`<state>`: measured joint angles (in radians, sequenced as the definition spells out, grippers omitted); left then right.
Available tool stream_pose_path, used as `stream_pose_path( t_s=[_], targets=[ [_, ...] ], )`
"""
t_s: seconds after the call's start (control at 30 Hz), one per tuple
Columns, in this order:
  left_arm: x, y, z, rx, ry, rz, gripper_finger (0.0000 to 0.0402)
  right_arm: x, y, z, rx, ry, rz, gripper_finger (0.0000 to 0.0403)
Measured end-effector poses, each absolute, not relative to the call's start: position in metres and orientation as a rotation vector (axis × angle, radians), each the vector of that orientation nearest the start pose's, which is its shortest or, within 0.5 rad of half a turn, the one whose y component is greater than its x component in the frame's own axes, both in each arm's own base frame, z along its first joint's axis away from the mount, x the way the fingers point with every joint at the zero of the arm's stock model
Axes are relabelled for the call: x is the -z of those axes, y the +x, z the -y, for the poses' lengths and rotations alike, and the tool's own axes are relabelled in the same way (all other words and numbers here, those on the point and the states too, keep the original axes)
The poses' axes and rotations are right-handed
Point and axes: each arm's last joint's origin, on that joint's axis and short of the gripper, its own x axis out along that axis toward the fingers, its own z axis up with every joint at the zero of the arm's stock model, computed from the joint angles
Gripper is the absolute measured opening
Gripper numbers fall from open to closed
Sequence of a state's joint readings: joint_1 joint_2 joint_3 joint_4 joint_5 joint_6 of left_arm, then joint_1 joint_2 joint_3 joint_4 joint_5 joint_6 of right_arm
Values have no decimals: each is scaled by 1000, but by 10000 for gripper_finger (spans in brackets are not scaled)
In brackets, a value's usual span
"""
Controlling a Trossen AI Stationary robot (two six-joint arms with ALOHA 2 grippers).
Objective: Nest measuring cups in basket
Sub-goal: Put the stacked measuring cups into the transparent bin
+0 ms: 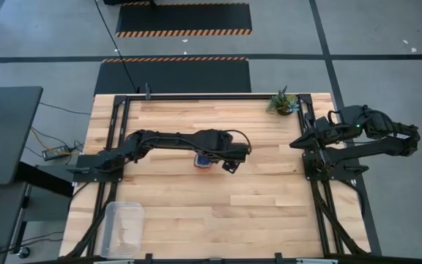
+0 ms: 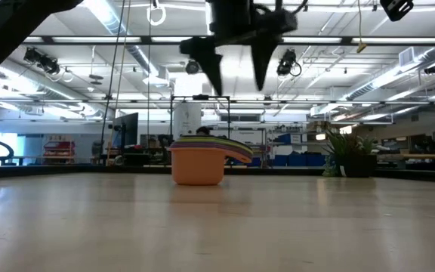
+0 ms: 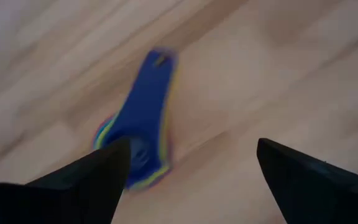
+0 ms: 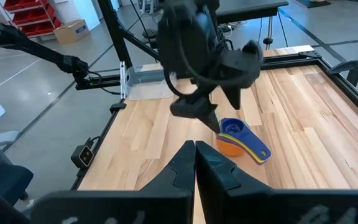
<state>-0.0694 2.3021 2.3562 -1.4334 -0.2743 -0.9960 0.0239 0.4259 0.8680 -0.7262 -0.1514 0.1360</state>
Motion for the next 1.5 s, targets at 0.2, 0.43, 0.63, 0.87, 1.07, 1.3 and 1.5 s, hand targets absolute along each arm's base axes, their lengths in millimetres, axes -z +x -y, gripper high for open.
stream_pose_path(
  t_s=[0.2, 0.43, 0.63, 0.87, 1.07, 1.3, 1.5],
  targets=[
    [-292, 472, 28, -588, -458, -1002, 355, -345, 68, -6, -155, 153, -295, 17],
    [-300, 481, 26, -477, -423, -921, 355, -345, 68, -6, -155, 152, -287, 17],
    [-296, 480, 24, -439, -392, -968, 355, -346, 68, -6, -156, 152, -284, 17],
    [-284, 479, 35, -450, -184, -1002, 355, -346, 68, -6, -156, 152, -284, 17],
    [-284, 475, 58, -476, 89, -1000, 355, -346, 68, -6, -156, 152, -283, 17],
    [-276, 467, 73, -544, 148, -1042, 355, -346, 68, -6, -156, 152, -280, 17],
    [-249, 463, 86, -632, 120, -1141, 355, -346, 68, -6, -156, 152, -280, 17]
  ],
)
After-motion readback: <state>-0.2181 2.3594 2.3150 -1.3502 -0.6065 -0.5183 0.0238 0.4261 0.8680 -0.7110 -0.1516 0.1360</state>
